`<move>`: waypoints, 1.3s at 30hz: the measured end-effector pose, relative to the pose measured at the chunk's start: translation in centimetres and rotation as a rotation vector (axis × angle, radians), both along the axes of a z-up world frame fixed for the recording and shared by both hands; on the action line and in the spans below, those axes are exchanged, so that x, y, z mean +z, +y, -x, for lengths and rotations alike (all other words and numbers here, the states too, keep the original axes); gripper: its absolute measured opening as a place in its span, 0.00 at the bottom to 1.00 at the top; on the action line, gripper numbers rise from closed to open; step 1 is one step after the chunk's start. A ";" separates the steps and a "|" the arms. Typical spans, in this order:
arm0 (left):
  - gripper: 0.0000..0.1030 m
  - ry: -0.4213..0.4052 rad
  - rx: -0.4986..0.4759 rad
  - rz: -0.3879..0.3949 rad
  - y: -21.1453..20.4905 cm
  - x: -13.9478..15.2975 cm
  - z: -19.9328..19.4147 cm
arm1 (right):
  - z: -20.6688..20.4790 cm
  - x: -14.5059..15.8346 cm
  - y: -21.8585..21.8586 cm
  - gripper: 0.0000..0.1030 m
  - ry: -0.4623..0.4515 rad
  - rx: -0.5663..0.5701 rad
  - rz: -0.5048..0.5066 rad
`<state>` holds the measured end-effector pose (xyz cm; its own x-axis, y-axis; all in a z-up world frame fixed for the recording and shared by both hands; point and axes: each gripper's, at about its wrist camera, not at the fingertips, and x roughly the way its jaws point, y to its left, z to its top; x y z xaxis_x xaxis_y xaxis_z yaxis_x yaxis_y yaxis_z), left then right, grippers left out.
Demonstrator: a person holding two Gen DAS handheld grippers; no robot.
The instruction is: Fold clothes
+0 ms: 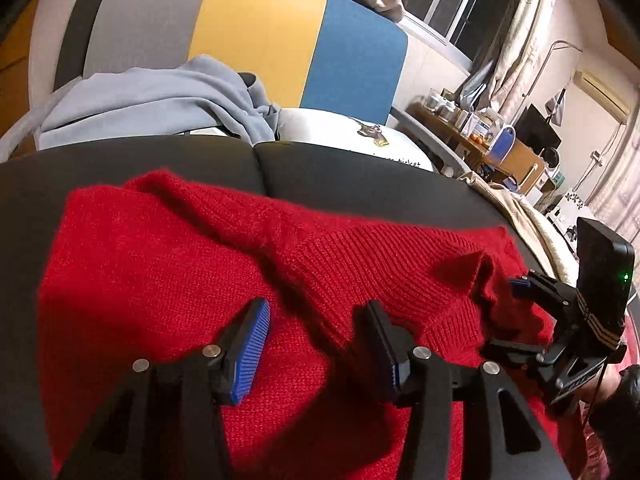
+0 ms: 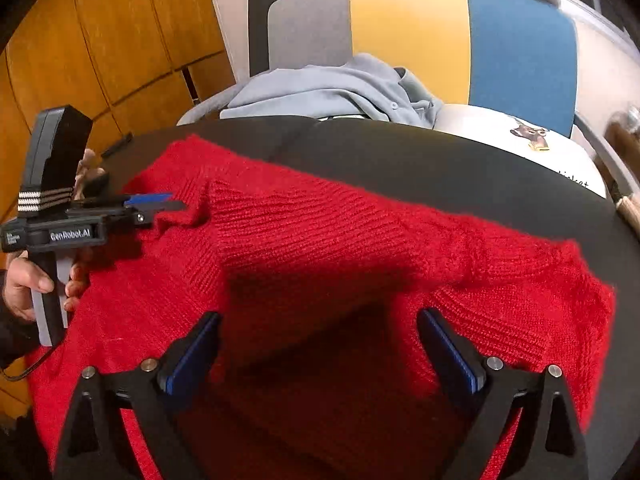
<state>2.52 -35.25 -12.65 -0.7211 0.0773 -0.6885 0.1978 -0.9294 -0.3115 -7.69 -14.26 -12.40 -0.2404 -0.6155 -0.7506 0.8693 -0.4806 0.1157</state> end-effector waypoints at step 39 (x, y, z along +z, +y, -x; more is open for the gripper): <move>0.48 -0.013 0.107 0.037 -5.6 1.0 5.6 | 0.8 0.3 -2.3 1.00 0.036 -0.016 -0.005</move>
